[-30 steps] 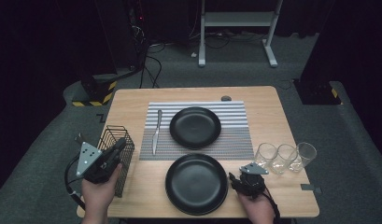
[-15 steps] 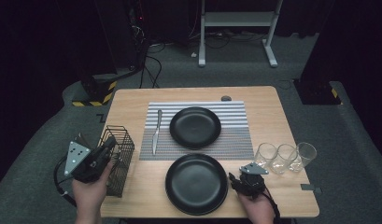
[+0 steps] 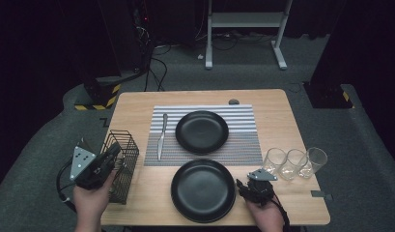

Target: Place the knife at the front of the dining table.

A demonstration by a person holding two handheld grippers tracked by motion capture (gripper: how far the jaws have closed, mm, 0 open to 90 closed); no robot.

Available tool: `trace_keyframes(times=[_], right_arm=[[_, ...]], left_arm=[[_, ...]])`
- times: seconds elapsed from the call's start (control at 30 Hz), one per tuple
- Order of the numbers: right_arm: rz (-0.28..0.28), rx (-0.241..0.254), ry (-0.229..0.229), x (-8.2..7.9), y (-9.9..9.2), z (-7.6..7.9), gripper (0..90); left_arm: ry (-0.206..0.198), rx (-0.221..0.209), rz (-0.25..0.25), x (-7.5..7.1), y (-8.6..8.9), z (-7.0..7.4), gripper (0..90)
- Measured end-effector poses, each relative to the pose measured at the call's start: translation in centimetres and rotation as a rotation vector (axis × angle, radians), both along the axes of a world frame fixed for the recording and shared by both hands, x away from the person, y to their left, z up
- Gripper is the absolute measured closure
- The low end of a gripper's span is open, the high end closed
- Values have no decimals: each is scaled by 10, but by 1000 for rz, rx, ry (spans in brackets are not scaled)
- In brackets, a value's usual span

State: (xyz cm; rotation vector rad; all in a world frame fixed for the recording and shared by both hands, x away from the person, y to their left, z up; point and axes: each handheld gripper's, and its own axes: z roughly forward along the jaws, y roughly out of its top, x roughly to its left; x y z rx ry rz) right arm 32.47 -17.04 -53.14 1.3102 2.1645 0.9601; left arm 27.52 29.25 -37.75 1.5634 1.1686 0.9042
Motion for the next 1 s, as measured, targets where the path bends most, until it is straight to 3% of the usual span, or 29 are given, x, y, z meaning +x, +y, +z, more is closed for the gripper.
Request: trace_keyframes(times=[0.43,0.9,1.0], right_arm=[[18,0,0,0,0,0,420],[19,-2,-1,0,0,0,420],[19,-2,-1,0,0,0,420]], left_arm=[[47,15,0,1,-7,-2,738],[76,43,-13,3,-11,-7,780],[103,55,-24,4,-11,-7,792]])
